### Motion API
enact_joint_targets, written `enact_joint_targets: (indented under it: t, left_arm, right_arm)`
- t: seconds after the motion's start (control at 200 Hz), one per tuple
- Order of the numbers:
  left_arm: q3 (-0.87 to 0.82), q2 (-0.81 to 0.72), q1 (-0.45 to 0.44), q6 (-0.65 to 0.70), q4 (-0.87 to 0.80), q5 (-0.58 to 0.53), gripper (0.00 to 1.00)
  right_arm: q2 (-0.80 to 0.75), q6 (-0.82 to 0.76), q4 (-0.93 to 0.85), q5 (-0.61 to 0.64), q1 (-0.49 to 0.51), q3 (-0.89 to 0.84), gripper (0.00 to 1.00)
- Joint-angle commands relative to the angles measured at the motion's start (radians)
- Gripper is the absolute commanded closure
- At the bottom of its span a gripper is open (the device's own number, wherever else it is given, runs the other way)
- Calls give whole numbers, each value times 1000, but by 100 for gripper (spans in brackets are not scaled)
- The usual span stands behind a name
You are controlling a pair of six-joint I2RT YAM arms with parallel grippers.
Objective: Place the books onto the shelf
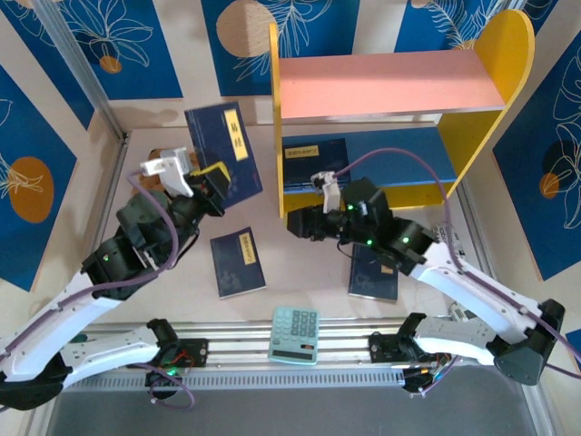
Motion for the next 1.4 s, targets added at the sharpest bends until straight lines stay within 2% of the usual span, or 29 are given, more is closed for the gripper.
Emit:
enact_joint_targets:
  t: [0.0,0.11,0.25,0.38,0.515,0.635,0.77,0.905,1.396]
  left_arm:
    - [101,42,-6,92,106,51,100]
    - [145,81,-6,103,207,104,100]
    - [186,151,-6,111,392,164,100]
    - [251,240,-6,139,535,170,100]
    - [359,339,-5,169,605,179,100]
    - [425,399,-6,196,655,200,100]
    - [440,434,-7,183,692,210,100]
    - [416,435,-6,127,733,228,100]
    - [354,458,-9,11,822,219,100]
  right_arm:
    - [-28,-43,-82,-37,6,122,59]
    - [-16,-70,-121,-64,-5,236,56]
    - [12,-64,-102,-144,-71,365,50]
    - [39,45,-22,-265,-200,421,44]
    - [67,175,62,-338,-278,449,35]
    - [80,212,137,-342,-280,456,26]
    - [79,233,232,-333,-276,410,20]
    - [94,272,320,-368,-274,378,20]
    - [156,302,437,-392,-273,405,19]
